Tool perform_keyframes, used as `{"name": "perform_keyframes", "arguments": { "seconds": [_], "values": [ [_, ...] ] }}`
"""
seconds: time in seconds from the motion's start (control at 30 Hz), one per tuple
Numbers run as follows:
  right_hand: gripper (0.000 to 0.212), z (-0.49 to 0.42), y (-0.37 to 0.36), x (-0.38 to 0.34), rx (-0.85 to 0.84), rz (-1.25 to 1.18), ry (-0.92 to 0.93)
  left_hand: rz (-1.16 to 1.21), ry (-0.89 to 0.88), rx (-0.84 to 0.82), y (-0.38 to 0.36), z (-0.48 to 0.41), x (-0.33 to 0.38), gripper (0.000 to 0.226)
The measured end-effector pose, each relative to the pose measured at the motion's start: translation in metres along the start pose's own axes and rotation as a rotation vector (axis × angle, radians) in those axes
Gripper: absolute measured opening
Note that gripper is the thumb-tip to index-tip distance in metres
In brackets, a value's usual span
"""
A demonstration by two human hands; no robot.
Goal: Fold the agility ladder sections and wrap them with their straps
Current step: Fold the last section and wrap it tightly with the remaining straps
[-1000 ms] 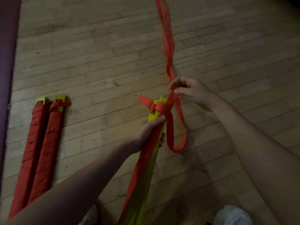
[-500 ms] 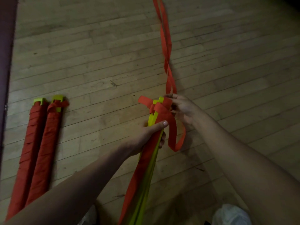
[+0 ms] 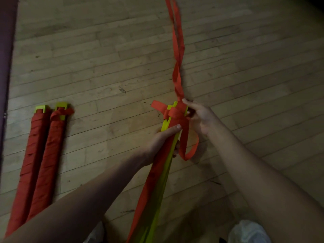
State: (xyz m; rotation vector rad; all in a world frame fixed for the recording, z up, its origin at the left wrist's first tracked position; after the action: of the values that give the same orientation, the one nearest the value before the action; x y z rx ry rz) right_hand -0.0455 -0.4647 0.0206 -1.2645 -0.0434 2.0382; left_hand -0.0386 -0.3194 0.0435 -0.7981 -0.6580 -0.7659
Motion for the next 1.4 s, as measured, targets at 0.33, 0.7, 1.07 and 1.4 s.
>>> {"name": "perform_keyframes", "arguments": {
  "seconds": [0.33,0.7,1.07,1.4],
  "values": [
    [0.066,0.009,-0.007,0.013,-0.201,0.211,-0.114,-0.041,0.0,-0.065,-0.004,0.005,0.003,0.025],
    [0.045,0.013,-0.006,0.05,-0.081,0.175,-0.227,0.039,-0.142,-0.023,0.0,0.001,0.0,0.069],
    [0.019,0.025,0.001,0.03,0.167,0.272,0.096,-0.029,-0.136,0.096,0.005,0.002,0.006,0.016],
    [0.03,0.059,-0.002,0.019,-0.071,0.469,0.203,-0.038,-0.117,0.179,0.011,-0.001,0.002,0.023]
  ]
}}
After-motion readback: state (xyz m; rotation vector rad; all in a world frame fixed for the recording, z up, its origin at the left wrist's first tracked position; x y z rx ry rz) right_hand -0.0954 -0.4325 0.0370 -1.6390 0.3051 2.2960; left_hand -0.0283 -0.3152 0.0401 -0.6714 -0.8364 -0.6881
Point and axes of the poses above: each hand's wrist, its own z-axis away from the middle knuckle, its own y-axis out of the back of the hand, x = y × z, the point moved 7 cm from there along -z, towards the middle knuckle, and after that the axes turned 8 degrees about -x, right-handed, at the moved point
